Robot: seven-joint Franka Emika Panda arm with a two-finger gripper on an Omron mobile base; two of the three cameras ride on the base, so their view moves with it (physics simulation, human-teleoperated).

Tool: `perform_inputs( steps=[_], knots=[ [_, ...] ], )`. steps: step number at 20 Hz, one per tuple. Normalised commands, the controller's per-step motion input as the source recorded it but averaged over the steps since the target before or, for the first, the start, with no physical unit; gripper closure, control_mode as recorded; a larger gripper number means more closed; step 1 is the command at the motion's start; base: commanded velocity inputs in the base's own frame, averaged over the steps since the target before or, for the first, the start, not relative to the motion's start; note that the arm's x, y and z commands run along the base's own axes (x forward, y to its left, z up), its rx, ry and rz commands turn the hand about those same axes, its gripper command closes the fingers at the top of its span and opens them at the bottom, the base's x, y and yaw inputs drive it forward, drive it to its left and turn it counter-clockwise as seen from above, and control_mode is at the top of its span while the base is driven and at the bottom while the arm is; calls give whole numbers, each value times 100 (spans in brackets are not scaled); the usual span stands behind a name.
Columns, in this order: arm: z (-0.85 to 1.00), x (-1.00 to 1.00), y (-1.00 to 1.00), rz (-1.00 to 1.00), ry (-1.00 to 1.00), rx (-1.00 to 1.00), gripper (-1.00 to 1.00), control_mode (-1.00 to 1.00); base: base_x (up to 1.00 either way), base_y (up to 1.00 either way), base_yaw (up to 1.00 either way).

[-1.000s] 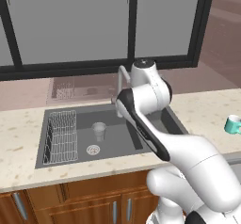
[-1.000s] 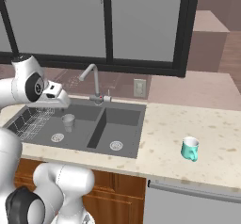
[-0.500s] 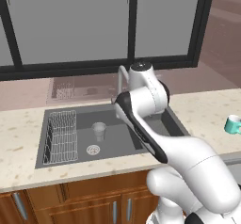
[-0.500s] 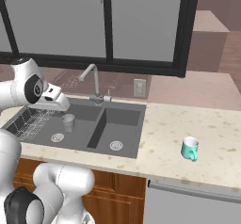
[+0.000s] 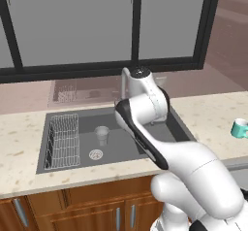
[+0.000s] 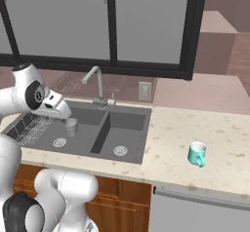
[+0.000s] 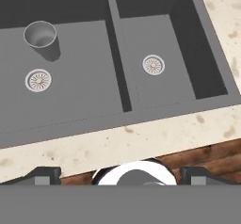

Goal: Move any existing items from the left basin to the right basin for drying. Then move the mug from the counter to the left basin of the sink for washing.

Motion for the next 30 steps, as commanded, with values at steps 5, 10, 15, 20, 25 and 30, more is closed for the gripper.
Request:
perform_inputs(
  steps=[5, 10, 15, 20, 25, 30],
  knots=[
    [-17, 24, 7, -4, 0, 0, -100, -100, 0, 0, 0],
    [-16, 37, 8, -2, 0, 0, -100, -100, 0, 0, 0],
    [-17, 38, 8, 0, 0, 0, -100, -100, 0, 0, 0],
    [-21, 29, 15, 0, 1, 0, -100, -100, 0, 0, 0],
    [-24, 22, 16, 0, 3, 0, -100, -100, 0, 0, 0],
    [-26, 16, 11, 0, 4, 0, -100, -100, 0, 0, 0]
  ],
)
